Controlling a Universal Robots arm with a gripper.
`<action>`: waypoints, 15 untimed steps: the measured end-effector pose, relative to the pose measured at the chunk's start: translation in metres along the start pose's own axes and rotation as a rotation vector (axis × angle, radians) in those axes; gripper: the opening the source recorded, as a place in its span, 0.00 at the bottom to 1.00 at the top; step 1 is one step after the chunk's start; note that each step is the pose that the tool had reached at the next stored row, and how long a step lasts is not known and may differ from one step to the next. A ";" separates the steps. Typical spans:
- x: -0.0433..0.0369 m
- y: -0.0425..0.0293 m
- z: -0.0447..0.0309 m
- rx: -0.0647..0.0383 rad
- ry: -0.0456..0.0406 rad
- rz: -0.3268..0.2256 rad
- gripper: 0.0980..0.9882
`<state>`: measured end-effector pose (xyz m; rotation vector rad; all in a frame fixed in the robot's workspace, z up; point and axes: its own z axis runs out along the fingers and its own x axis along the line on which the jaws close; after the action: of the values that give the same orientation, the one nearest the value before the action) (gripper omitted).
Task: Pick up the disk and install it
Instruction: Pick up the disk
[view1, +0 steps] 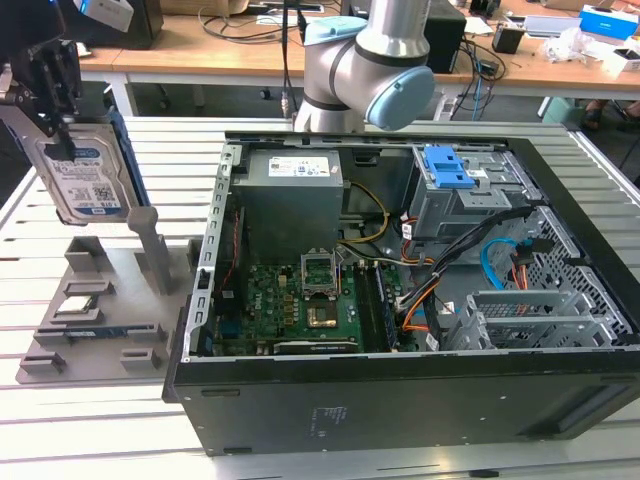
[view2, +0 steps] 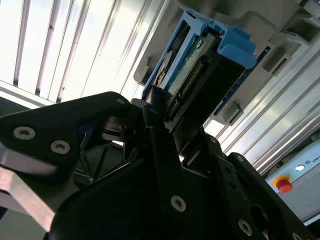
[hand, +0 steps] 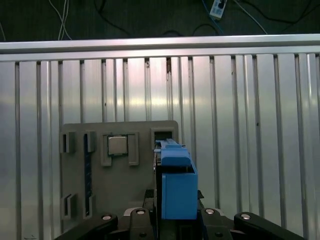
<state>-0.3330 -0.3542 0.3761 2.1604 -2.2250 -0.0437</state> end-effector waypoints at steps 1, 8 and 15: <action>0.0000 -0.0001 -0.0009 0.000 0.0000 0.000 0.30; 0.0000 -0.0009 -0.0106 -0.001 0.0001 0.000 0.30; -0.0001 -0.0019 -0.0207 -0.002 0.0001 0.000 0.30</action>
<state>-0.3301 -0.3540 0.3967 2.1595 -2.2242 -0.0455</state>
